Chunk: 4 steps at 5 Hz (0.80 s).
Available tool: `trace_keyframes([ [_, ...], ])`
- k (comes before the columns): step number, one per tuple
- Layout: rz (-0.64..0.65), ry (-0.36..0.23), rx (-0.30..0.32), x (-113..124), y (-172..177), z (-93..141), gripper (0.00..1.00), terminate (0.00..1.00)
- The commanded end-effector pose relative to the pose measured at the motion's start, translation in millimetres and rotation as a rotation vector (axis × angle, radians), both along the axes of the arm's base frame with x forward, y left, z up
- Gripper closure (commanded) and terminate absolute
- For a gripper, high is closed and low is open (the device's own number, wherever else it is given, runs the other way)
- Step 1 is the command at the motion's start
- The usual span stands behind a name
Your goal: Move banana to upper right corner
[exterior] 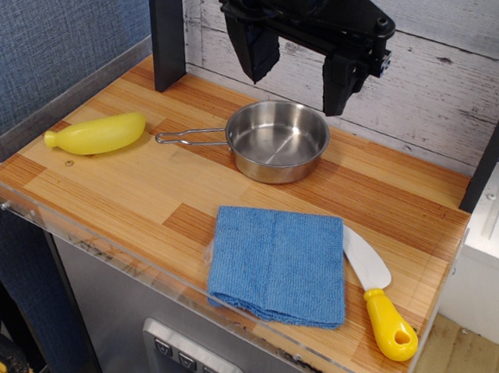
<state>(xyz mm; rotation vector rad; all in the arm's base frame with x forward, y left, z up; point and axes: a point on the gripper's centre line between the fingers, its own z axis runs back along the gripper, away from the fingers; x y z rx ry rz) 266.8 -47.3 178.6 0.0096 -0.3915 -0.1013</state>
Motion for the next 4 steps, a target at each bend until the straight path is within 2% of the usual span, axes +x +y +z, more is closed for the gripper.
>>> trace_keyframes([
  [1,0.0,0.0,0.0,0,0,0,0.0,0.0],
  [3,0.065,-0.01,0.065,-22,72,-14,0.0,0.0],
  [4,0.083,0.007,0.086,-30,105,-20,0.0,0.0],
])
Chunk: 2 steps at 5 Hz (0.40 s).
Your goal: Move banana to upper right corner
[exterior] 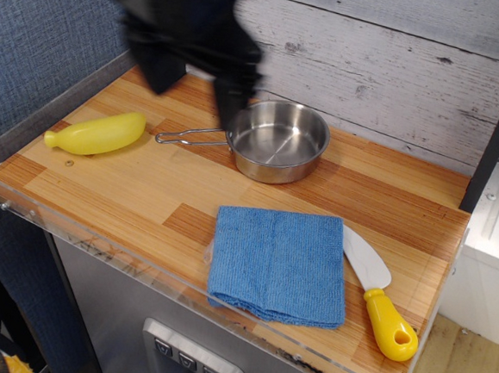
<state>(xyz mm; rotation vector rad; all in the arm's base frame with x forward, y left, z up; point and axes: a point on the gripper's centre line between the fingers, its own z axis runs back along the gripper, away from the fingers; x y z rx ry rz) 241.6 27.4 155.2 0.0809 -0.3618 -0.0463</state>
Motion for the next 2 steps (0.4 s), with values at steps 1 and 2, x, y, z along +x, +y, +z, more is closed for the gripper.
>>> trace_keyframes([
  [1,0.048,-0.006,0.066,-2,62,-4,0.0,0.0],
  [2,0.092,0.012,0.06,11,90,-12,0.0,0.0],
])
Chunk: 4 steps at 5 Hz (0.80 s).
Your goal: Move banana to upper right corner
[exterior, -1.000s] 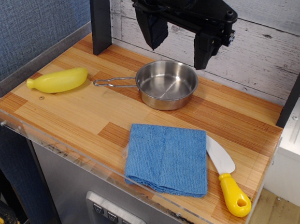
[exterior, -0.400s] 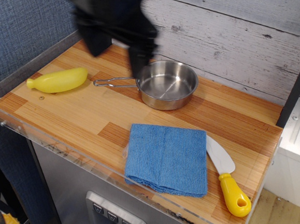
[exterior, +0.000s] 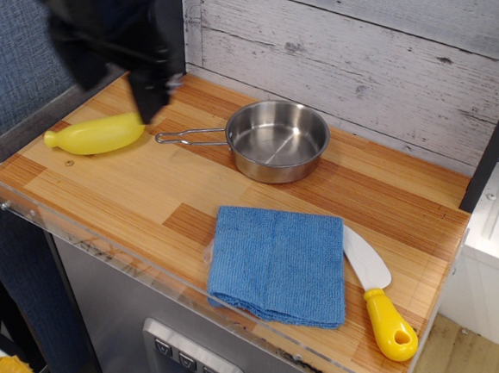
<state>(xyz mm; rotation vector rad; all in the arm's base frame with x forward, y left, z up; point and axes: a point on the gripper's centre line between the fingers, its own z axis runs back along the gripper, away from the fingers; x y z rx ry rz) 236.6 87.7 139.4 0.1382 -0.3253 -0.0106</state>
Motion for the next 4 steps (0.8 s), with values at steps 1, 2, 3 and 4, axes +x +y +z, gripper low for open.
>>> trace_keyframes([
  [1,0.043,-0.01,0.022,28,54,-9,0.0,0.0],
  [2,0.015,-0.008,0.054,43,75,-20,0.0,0.0],
  [3,-0.046,0.009,0.085,50,86,-30,0.0,0.0],
  [4,-0.078,0.025,0.115,52,95,-47,0.0,0.0],
])
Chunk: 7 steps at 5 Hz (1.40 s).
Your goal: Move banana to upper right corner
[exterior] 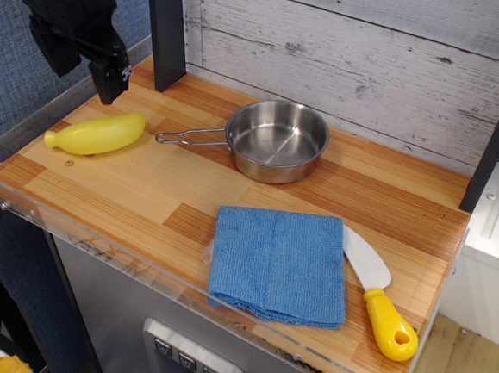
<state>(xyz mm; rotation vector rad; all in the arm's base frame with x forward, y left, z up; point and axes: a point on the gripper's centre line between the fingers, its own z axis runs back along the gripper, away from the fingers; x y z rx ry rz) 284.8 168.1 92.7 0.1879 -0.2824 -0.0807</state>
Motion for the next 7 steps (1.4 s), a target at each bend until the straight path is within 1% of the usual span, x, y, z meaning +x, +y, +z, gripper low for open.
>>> trace_keyframes([
  [1,-0.06,0.001,0.066,8,22,-16,0.0,0.0],
  [2,-0.101,0.045,0.073,9,25,-34,0.0,0.0],
  [3,-0.145,0.075,0.079,10,26,-48,0.0,0.0],
  [5,-0.194,0.131,0.041,12,19,-72,0.0,0.0],
  [6,-0.181,0.097,0.016,11,18,-71,1.0,0.0],
  [7,-0.147,0.063,-0.005,11,18,-67,1.0,0.0],
])
